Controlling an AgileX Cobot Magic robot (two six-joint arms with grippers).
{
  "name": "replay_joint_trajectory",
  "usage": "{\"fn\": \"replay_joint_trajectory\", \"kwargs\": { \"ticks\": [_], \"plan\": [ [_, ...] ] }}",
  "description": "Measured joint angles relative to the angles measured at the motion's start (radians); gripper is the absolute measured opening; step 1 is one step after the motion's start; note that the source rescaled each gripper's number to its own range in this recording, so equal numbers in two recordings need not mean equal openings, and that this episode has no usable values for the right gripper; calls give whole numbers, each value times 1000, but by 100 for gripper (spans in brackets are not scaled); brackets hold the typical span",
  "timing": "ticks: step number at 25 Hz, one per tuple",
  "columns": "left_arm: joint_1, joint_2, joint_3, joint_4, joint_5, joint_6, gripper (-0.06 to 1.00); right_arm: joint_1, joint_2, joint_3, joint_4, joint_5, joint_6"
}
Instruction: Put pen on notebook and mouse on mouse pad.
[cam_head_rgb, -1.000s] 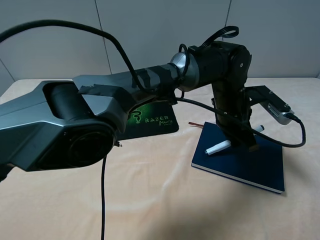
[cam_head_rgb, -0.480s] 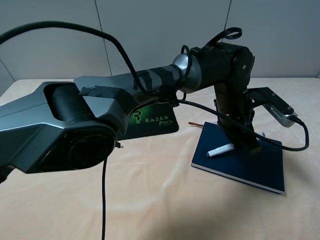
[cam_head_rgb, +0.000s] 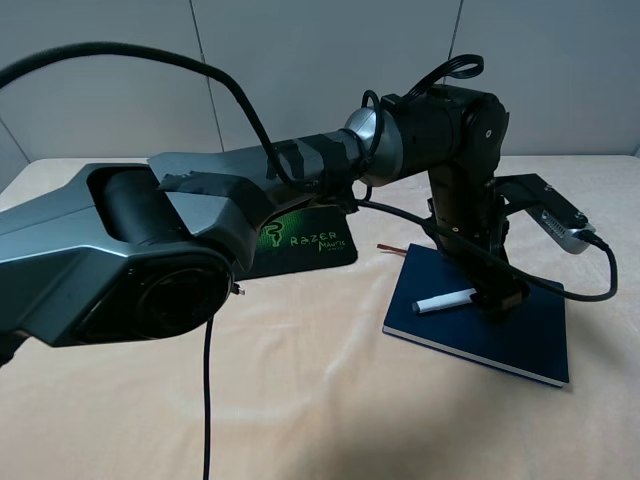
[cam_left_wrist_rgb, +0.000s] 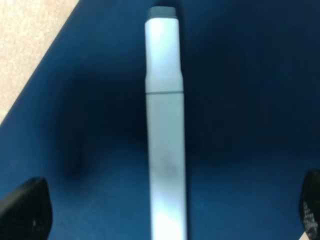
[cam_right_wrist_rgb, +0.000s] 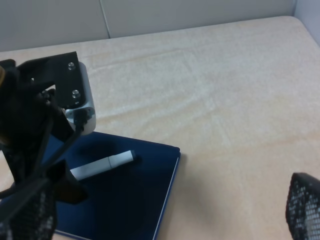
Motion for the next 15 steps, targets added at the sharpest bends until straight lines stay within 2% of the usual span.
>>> {"fn": "replay_joint_trajectory", "kwargs": {
  "ticks": [5, 12, 15],
  "plan": [
    [0, -8, 0, 4, 11, -14, 100, 0, 0, 0, 0, 0, 0],
    [0, -61, -55, 66, 124, -60, 100, 0, 0, 0, 1, 0, 0],
    [0, -83, -92, 92, 128, -98, 100, 0, 0, 0, 1, 0, 0]
  ]
}}
